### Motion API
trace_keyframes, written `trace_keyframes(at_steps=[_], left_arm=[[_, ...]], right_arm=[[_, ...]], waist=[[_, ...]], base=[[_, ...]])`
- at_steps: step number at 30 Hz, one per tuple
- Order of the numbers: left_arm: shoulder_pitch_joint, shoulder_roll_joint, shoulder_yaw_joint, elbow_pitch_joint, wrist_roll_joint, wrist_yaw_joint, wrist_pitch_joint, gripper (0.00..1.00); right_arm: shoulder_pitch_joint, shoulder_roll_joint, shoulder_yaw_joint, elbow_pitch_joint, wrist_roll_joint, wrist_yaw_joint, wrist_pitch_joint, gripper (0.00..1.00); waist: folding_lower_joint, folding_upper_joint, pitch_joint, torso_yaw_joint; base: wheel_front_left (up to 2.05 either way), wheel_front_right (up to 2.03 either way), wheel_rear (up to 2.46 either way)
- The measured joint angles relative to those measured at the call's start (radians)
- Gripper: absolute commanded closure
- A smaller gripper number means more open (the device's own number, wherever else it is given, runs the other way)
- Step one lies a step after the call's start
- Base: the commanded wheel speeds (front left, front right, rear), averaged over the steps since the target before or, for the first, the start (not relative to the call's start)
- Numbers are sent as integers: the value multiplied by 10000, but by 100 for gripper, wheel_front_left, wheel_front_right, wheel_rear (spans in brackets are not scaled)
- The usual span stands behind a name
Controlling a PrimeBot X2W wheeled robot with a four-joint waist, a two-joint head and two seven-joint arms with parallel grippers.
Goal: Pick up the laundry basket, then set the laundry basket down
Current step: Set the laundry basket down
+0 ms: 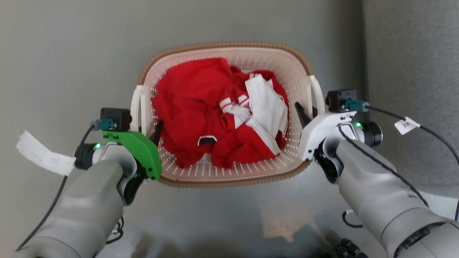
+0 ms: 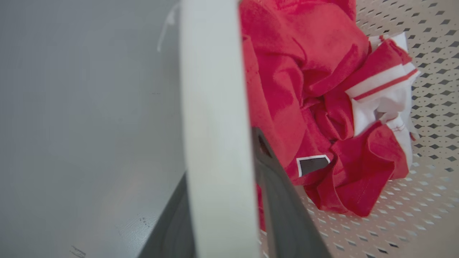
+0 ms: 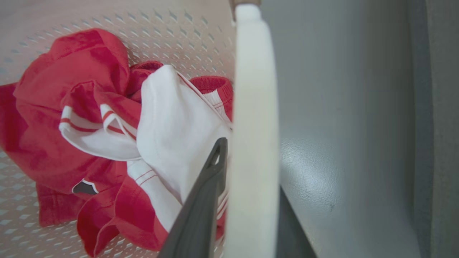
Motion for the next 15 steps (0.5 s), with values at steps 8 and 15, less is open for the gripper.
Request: trace_keyframes(at_steps=[8, 15], left_arm=[[-745, 65, 17, -140, 56, 2, -123, 100], [-1366, 222, -12, -288, 161, 2, -205, 100]], right_arm=[[-728, -98, -94, 12, -6, -182, -134, 100], [-1265, -100, -207, -2, -15, -276, -288, 100]], waist=[[0, 0, 1102, 122], [1, 1, 2055, 194]], base=[[0, 0, 0], [0, 0, 0]])
